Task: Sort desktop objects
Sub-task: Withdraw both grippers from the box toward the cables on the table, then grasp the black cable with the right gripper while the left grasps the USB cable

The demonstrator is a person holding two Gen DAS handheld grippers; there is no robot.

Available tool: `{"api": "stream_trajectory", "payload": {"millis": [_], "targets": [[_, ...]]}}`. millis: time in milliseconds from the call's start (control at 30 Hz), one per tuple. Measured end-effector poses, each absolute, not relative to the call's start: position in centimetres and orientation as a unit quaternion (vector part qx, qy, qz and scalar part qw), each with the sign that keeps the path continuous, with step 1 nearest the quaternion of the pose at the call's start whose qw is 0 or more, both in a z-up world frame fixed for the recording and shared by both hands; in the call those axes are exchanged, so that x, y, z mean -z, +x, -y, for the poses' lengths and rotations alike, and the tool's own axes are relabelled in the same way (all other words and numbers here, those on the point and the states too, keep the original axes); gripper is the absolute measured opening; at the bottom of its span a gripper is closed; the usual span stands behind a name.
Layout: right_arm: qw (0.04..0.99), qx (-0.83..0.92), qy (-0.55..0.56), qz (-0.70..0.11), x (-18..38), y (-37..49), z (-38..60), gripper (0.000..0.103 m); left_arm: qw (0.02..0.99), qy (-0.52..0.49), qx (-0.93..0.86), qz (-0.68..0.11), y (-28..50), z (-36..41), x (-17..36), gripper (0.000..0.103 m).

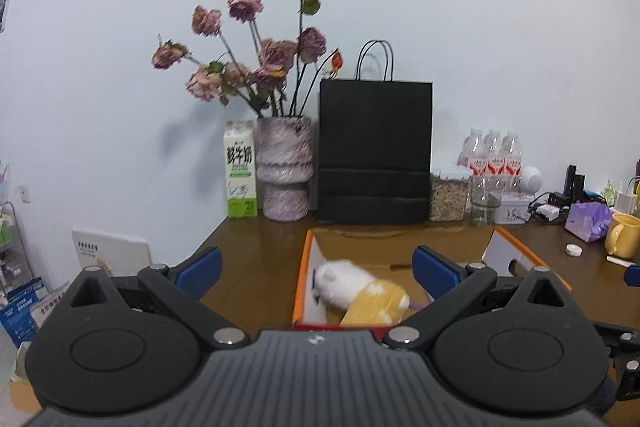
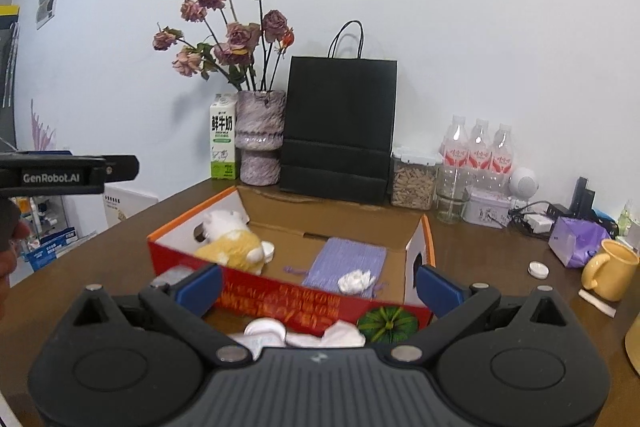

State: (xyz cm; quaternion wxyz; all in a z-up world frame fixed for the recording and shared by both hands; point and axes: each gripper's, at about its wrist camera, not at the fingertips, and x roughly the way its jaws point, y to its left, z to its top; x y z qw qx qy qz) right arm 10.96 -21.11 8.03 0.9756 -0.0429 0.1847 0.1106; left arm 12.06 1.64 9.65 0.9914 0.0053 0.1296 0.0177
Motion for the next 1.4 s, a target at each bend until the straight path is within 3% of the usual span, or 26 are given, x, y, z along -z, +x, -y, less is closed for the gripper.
{"api": "stream_trajectory", "payload": {"millis": [1000, 1233, 1400], "targets": [[0.955, -0.134, -0.046, -0.26, -0.5, 4.6, 19.9, 0.102, 0.971, -0.003, -0.03, -0.235, 5.4, -6.3, -1.2, 0.103], [0.946, -0.167, -0.063, -0.271, 0.4, 4.2, 18.9, 0.076, 0.97, -0.002, -0.025, -0.243, 5.1, -6.2, -0.6, 0.103], [0.936, -0.176, -0.067, -0.297, 1.9, 5.1, 18.2, 0.046, 0.969, -0.004, -0.022, -0.246, 5.1, -6.4, -0.3, 0.103]]}}
